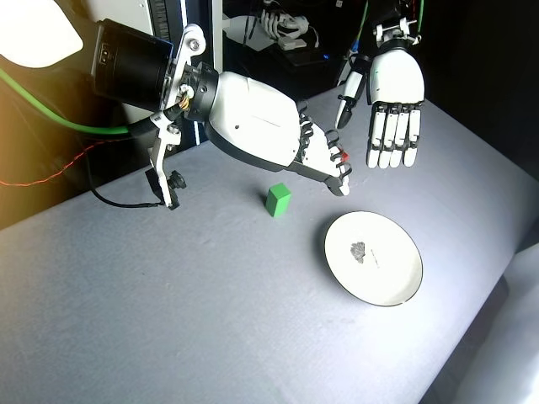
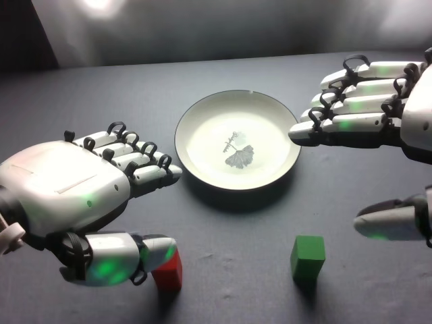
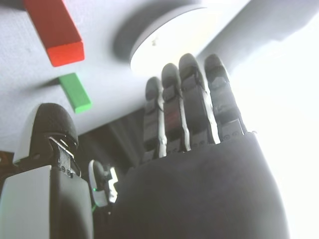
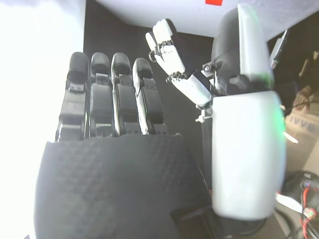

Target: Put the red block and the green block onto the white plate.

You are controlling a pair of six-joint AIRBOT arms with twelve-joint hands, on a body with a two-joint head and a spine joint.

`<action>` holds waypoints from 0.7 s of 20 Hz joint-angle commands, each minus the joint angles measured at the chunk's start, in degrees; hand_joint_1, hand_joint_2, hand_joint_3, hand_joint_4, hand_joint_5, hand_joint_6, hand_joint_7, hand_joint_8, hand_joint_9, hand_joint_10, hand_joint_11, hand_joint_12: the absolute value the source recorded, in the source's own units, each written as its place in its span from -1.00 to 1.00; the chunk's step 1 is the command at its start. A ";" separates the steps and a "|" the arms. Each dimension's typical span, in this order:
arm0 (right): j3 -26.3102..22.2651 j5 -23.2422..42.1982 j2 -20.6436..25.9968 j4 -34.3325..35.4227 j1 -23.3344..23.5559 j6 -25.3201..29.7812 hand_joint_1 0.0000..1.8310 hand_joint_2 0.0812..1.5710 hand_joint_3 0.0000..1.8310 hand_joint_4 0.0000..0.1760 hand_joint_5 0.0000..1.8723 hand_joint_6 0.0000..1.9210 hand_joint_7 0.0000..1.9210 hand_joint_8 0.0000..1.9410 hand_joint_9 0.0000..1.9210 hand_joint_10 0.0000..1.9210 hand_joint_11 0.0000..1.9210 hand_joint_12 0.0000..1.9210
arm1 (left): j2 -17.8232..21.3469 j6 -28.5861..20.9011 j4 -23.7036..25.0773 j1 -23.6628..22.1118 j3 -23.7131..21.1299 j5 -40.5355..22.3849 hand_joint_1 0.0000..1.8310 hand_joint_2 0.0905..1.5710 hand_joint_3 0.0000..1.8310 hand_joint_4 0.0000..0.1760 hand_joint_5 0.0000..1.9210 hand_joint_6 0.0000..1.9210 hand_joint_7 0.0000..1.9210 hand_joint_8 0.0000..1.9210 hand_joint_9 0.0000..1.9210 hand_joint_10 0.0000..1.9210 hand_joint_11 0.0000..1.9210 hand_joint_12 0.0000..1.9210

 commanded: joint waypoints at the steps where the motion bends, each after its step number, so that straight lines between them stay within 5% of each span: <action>1: -0.11 4.68 0.52 1.60 0.97 0.17 -0.78 0.47 -0.99 -1.00 -0.80 -1.00 -0.81 -1.00 -0.85 -0.99 -1.00 -0.73 | 0.60 0.01 0.94 -0.38 -0.17 -5.36 -1.00 0.64 -0.99 -1.00 -0.80 -1.00 -0.83 -1.00 -0.89 -0.99 -1.00 -0.90; 3: -0.12 4.67 0.53 1.60 0.94 0.17 -0.81 0.50 -1.00 -1.00 -0.78 -1.00 -0.80 -1.00 -0.83 -1.00 -1.00 -0.66 | 0.57 0.01 0.84 -0.38 -0.11 -5.39 -1.00 0.64 -0.99 -1.00 -0.81 -1.00 -0.84 -1.00 -0.90 -1.00 -1.00 -0.94; 6: -0.78 3.41 0.70 3.16 0.75 -0.01 -0.88 0.51 -1.00 -1.00 -0.76 -1.00 -0.76 -1.00 -0.79 -1.00 -1.00 -0.53 | 0.58 0.01 0.82 -0.18 -0.07 -5.48 -1.00 0.65 -1.00 -1.00 -0.78 -1.00 -0.77 -0.99 -0.81 -0.99 -1.00 -0.71; 11: -4.01 -3.15 1.63 23.21 0.41 -18.64 -0.84 0.47 -1.00 -1.00 -0.78 -1.00 -0.77 -0.99 -0.79 -0.99 -1.00 -0.55 | 0.11 0.13 0.66 0.45 0.01 -5.43 -1.00 0.67 -1.00 -1.00 -0.74 -0.99 -0.73 -0.99 -0.77 -0.99 -1.00 -0.64; 14: -6.50 -6.75 1.60 34.33 -5.10 -25.44 -0.73 0.42 -1.00 -1.00 -0.74 -0.99 -0.75 -1.00 -0.78 -1.00 -1.00 -0.50 | -1.23 0.79 -0.04 0.68 0.46 -5.44 -0.96 0.65 -1.00 -1.00 -0.71 -0.99 -0.70 -0.99 -0.72 -0.99 -1.00 -0.54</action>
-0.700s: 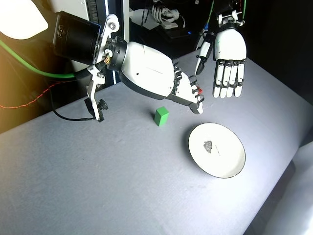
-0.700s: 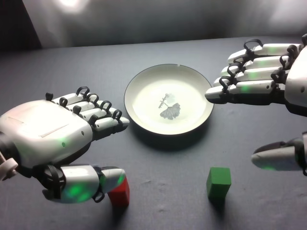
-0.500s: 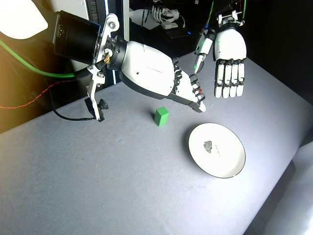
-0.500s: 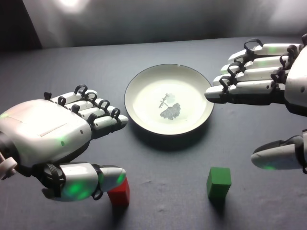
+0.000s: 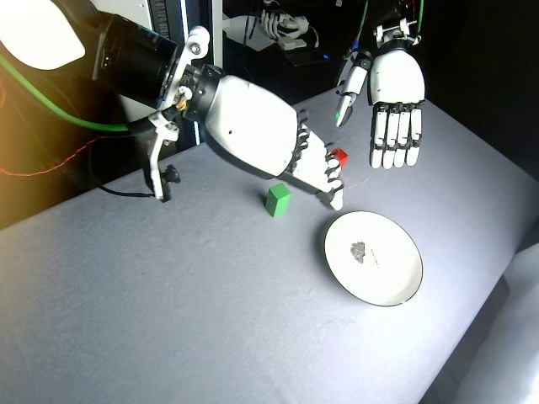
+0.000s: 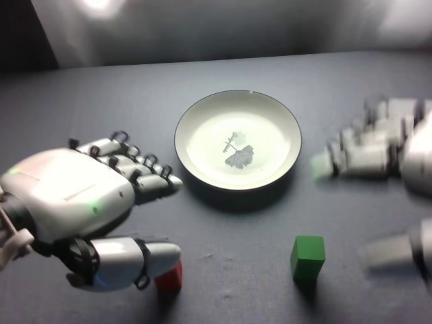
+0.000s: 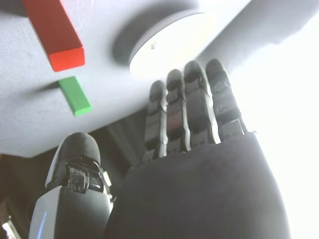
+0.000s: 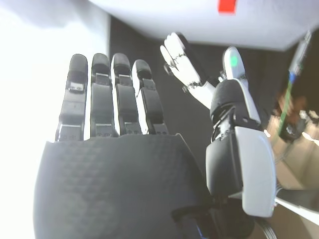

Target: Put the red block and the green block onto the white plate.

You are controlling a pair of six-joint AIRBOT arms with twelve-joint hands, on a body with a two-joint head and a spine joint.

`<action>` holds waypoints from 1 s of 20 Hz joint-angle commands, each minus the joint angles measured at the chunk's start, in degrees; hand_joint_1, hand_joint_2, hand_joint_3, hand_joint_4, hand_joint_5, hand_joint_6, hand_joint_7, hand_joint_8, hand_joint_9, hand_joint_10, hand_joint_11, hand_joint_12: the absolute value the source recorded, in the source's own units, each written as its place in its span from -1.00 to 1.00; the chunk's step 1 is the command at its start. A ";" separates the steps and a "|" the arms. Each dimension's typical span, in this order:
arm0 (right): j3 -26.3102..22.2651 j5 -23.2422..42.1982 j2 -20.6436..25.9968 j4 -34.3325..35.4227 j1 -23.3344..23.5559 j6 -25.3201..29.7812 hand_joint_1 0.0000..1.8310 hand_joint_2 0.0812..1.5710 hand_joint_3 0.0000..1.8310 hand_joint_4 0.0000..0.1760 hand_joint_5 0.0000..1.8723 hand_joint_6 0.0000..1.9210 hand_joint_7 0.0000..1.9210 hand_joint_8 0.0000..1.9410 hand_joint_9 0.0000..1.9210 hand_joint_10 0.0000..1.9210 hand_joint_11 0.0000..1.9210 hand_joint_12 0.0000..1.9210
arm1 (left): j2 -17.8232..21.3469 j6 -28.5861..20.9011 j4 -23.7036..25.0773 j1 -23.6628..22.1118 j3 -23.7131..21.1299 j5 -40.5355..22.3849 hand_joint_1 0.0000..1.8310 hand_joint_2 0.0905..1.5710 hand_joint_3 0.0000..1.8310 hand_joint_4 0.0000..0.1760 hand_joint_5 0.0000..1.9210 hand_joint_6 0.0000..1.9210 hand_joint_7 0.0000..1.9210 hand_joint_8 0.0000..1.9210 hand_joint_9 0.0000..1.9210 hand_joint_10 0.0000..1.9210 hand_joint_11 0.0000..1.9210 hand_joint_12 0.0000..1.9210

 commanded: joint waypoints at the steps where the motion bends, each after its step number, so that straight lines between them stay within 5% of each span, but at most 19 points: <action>1: -0.72 6.18 0.44 4.86 0.63 -3.75 -0.71 0.41 -1.00 -1.00 -0.73 -0.99 -0.75 -1.00 -0.78 -1.00 -1.00 -0.50 | 0.42 0.16 1.31 -0.08 0.18 -5.09 -0.96 0.64 -1.00 -1.00 -0.71 -1.00 -0.70 -0.99 -0.72 -0.99 -1.00 -0.54; 3: -2.21 7.51 0.44 7.75 0.06 -8.14 -0.63 0.36 -1.00 -1.00 -0.71 -0.99 -0.74 -1.00 -0.77 -1.00 -1.00 -0.47 | 0.38 0.16 1.31 0.67 0.15 -5.32 -0.91 0.61 -1.00 -1.00 -0.71 -1.00 -0.71 -1.00 -0.73 -1.00 -1.00 -0.52; 5: -3.17 11.83 0.45 13.93 -1.63 -15.52 -0.66 0.32 -1.00 -1.00 -0.78 -1.00 -0.83 -0.99 -0.87 -1.00 -1.00 -0.73 | -0.13 0.02 1.37 1.49 0.05 -6.46 -0.93 0.59 -1.00 -1.00 -0.70 -1.00 -0.71 -1.00 -0.76 -1.00 -1.00 -0.60; 8: -3.17 21.01 0.55 14.32 -5.98 -15.73 -0.66 0.31 -1.00 -1.00 -0.79 -1.00 -0.84 -1.00 -0.88 -1.00 -1.00 -0.78 | -2.18 -0.85 1.43 4.01 -0.02 -10.93 -0.93 0.59 -1.00 -1.00 -0.70 -1.00 -0.71 -1.00 -0.77 -1.00 -1.00 -0.62; 9: -3.11 22.45 0.64 14.32 -7.20 -15.72 -0.65 0.24 -1.00 -1.00 -0.76 -0.99 -0.87 -1.00 -0.92 -1.00 -1.00 -0.89 | -2.92 -1.81 1.90 5.19 -0.03 -13.33 -0.98 0.57 -1.00 -1.00 -0.70 -1.00 -0.78 -1.00 -0.82 -1.00 -1.00 -0.79; 13: -2.63 29.83 0.71 16.90 -12.48 -15.70 -0.55 0.12 -1.00 -0.60 -0.71 -0.99 -0.90 -0.99 -0.97 -1.00 -1.00 -1.00 | -4.69 -3.11 3.02 7.63 0.22 -16.01 -1.00 0.49 -1.00 -0.88 -0.65 -0.99 -0.80 -1.00 -0.90 -1.00 -1.00 -1.00; 15: -2.63 32.95 0.77 19.06 -14.24 -15.71 -0.55 0.11 -1.00 -0.11 -0.67 -0.98 -0.94 -1.00 -0.99 -1.00 -1.00 -1.00 | -5.20 -3.03 3.40 8.30 0.29 -16.58 -0.98 0.48 -1.00 -0.82 -0.63 -0.99 -0.83 -1.00 -0.93 -1.00 -1.00 -1.00; 20: -3.27 37.09 0.75 28.87 -17.04 -19.19 -0.50 0.09 -1.00 0.15 -0.62 -0.98 -1.00 -1.00 -1.00 -1.00 -1.00 -1.00 | -6.84 -2.98 4.45 9.64 0.81 -16.84 -0.77 0.42 -1.00 -0.90 -0.54 -0.97 -0.83 -0.99 -0.99 -1.00 -1.00 -1.00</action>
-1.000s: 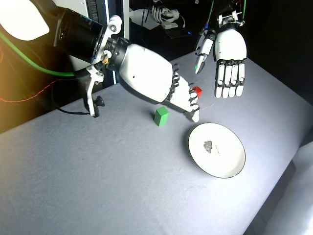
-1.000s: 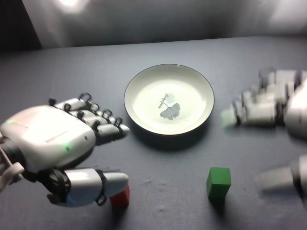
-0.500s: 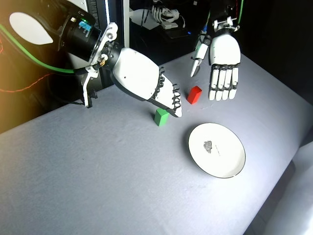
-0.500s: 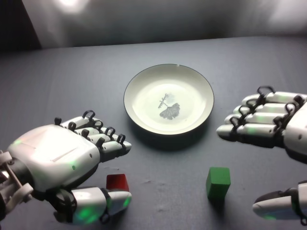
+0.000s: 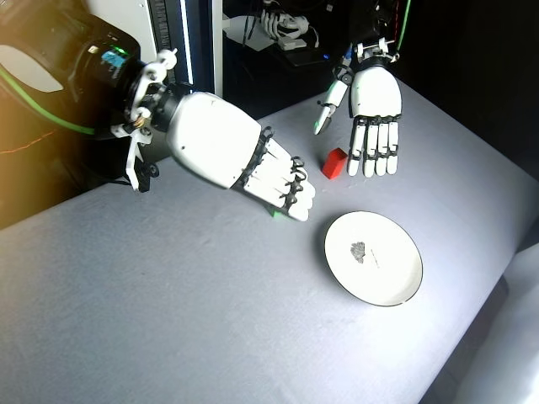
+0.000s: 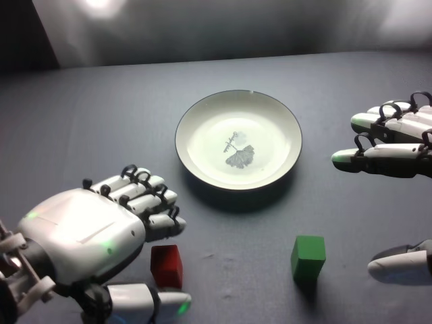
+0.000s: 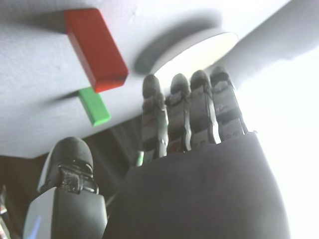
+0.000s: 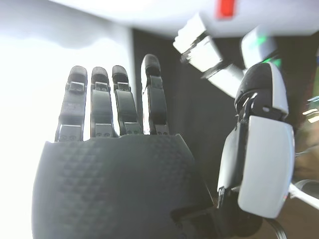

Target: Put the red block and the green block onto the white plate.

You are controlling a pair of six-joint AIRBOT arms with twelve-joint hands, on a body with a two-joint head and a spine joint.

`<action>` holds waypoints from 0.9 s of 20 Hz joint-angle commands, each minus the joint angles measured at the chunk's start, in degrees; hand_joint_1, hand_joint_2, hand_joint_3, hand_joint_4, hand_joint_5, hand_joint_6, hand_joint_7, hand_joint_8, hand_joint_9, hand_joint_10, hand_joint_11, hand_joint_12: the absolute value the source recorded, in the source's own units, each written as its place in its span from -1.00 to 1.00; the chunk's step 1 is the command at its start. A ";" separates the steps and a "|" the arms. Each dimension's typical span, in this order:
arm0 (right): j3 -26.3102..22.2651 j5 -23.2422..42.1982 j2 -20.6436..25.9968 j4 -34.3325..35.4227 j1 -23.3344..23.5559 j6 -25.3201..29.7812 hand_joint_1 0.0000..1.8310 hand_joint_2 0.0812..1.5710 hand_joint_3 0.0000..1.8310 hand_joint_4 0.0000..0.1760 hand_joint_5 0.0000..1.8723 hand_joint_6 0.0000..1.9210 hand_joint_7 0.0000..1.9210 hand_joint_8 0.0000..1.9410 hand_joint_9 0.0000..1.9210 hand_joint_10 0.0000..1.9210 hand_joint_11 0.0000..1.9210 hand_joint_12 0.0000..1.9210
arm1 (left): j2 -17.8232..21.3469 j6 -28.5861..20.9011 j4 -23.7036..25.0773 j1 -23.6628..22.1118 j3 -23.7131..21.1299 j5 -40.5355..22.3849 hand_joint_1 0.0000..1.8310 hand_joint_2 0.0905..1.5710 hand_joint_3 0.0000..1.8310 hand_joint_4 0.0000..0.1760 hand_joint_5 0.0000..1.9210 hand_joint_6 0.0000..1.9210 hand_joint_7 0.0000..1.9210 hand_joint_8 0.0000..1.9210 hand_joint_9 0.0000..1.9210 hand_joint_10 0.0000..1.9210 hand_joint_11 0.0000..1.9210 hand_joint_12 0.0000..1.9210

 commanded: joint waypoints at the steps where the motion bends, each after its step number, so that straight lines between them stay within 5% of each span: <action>1: -0.52 6.29 0.35 1.49 0.02 -1.64 -0.49 0.10 -1.00 0.17 -0.62 -0.98 -1.00 -1.00 -1.00 -1.00 -1.00 -1.00 | -0.21 -0.02 2.21 -0.25 0.18 -5.14 -0.74 0.41 -1.00 -0.88 -0.53 -0.98 -0.83 -0.99 -0.99 -1.00 -1.00 -1.00; 5: -0.77 10.02 -4.57 16.99 0.25 -17.94 -0.40 0.11 -1.00 0.13 -0.60 -0.98 -1.00 -1.00 -1.00 -1.00 -1.00 -1.00 | -2.22 0.08 2.45 -0.18 1.38 -5.14 -0.59 0.34 -1.00 -0.81 -0.51 -0.98 -0.84 -0.99 -0.97 -0.99 -1.00 -1.00; 12: -1.81 15.56 -12.05 30.49 3.48 -33.82 -0.27 0.11 -1.00 0.22 -0.43 -0.97 -1.00 -1.00 -1.00 -1.00 -1.00 -1.00 | -3.37 -0.03 2.44 0.16 3.30 -5.72 -0.43 0.26 -1.00 -1.00 -0.46 -0.98 -0.82 -0.99 -0.93 -0.99 -1.00 -1.00; 14: -2.06 17.52 -14.33 31.29 4.02 -37.29 -0.18 0.10 -1.00 0.05 -0.38 -0.96 -1.00 -1.00 -1.00 -1.00 -1.00 -1.00 | -3.44 -0.21 2.44 0.15 3.70 -6.03 -0.46 0.27 -1.00 -0.86 -0.44 -0.99 -0.76 -0.99 -0.90 -0.99 -1.00 -1.00; 18: -1.91 21.90 -20.07 34.04 5.36 -44.90 -0.15 0.08 -1.00 0.59 -0.31 -0.95 -0.97 -0.99 -1.00 -1.00 -1.00 -1.00 | -3.77 -0.33 2.43 0.13 4.20 -6.18 -0.46 0.27 -1.00 -0.78 -0.42 -0.99 -0.74 -0.99 -0.89 -0.99 -1.00 -1.00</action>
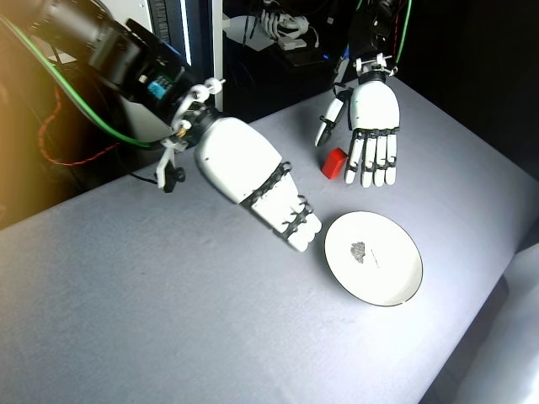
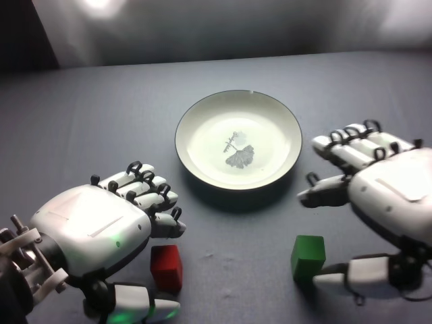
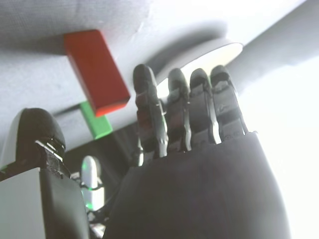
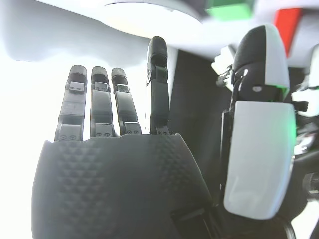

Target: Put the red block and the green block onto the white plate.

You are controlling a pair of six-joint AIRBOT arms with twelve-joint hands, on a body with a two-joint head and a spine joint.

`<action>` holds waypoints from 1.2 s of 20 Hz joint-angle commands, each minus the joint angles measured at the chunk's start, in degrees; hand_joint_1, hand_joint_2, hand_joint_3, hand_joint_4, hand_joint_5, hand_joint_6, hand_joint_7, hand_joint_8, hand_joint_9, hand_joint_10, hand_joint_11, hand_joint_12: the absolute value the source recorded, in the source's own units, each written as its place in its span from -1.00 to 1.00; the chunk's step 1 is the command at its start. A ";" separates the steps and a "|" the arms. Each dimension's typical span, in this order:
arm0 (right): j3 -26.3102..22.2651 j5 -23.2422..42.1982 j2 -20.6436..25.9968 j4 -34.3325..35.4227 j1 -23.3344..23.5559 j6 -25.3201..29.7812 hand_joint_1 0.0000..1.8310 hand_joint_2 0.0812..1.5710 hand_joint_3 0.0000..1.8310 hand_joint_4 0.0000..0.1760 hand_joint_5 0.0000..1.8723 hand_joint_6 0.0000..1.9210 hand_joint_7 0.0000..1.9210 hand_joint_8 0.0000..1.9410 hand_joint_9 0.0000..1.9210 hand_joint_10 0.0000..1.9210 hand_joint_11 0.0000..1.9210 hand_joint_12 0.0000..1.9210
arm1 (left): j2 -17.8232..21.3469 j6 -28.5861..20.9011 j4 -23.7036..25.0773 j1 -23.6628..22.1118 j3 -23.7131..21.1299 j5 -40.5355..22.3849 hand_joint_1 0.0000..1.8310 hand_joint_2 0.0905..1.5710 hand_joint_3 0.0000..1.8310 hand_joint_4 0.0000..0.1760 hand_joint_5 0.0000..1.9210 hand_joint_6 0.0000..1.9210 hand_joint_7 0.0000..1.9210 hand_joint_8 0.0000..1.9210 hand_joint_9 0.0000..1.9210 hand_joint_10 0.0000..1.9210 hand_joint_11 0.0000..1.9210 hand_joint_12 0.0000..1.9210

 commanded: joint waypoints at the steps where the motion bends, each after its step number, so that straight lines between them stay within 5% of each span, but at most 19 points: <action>1: 0.06 6.02 -0.03 -1.86 0.99 -1.08 -0.15 0.09 -1.00 0.61 -0.30 -0.95 -0.98 -1.00 -1.00 -1.00 -1.00 -1.00 | -0.02 -0.19 1.74 -0.15 0.17 -5.09 -0.48 0.27 -1.00 -0.64 -0.43 -0.99 -0.75 -1.00 -0.89 -0.99 -1.00 -1.00; 6: 1.54 8.24 -4.50 1.80 2.99 -2.86 -0.13 0.06 -1.00 0.46 -0.23 -0.98 -0.94 -0.99 -1.00 -1.00 -1.00 -1.00 | -0.34 -0.19 1.71 -0.21 0.74 -5.09 -0.51 0.28 -1.00 -0.54 -0.38 -0.98 -0.71 -0.98 -0.87 -0.99 -0.97 -0.98; 7: 1.81 8.42 -5.26 1.89 2.77 -3.37 -0.14 0.05 -1.00 0.57 -0.21 -0.98 -0.94 -1.00 -1.00 -1.00 -0.99 -1.00 | -0.36 -0.19 1.71 -0.21 0.80 -5.09 -0.52 0.29 -1.00 -0.57 -0.38 -0.98 -0.71 -0.98 -0.87 -0.99 -0.99 -0.99; 10: 2.84 9.08 -6.57 2.80 2.29 -4.46 -0.10 0.02 -1.00 0.28 -0.18 -0.97 -0.92 -0.99 -0.99 -1.00 -0.98 -0.99 | -0.57 -0.11 1.71 -0.20 1.01 -5.09 -0.53 0.29 -1.00 -0.54 -0.39 -0.99 -0.73 -1.00 -0.89 -1.00 -1.00 -1.00; 17: 3.70 8.13 -7.68 4.03 0.95 -5.46 -0.15 0.04 -1.00 0.37 -0.21 -0.99 -0.93 -1.00 -0.99 -1.00 -0.96 -0.98 | -1.01 -0.05 1.71 -0.20 1.80 -5.09 -0.52 0.30 -1.00 -0.38 -0.36 -0.99 -0.70 -0.98 -0.86 -0.99 -1.00 -1.00; 19: 5.26 8.38 -9.03 4.02 1.08 -5.27 -0.10 0.02 -1.00 0.06 -0.16 -0.98 -0.89 -0.99 -0.98 -0.99 -0.97 -0.97 | -1.24 -0.07 1.70 -0.20 2.05 -5.09 -0.49 0.27 -1.00 -0.10 -0.32 -0.98 -0.73 -1.00 -0.87 -0.99 -0.99 -0.99; 24: 7.06 8.34 -11.06 3.34 0.34 -5.35 -0.15 0.02 -1.00 0.32 -0.18 -0.99 -0.90 -1.00 -0.98 -1.00 -0.95 -0.96 | -1.33 -0.15 1.62 -0.20 2.49 -5.26 -0.49 0.28 -1.00 -0.14 -0.33 -0.99 -0.73 -1.00 -0.87 -1.00 -0.99 -0.99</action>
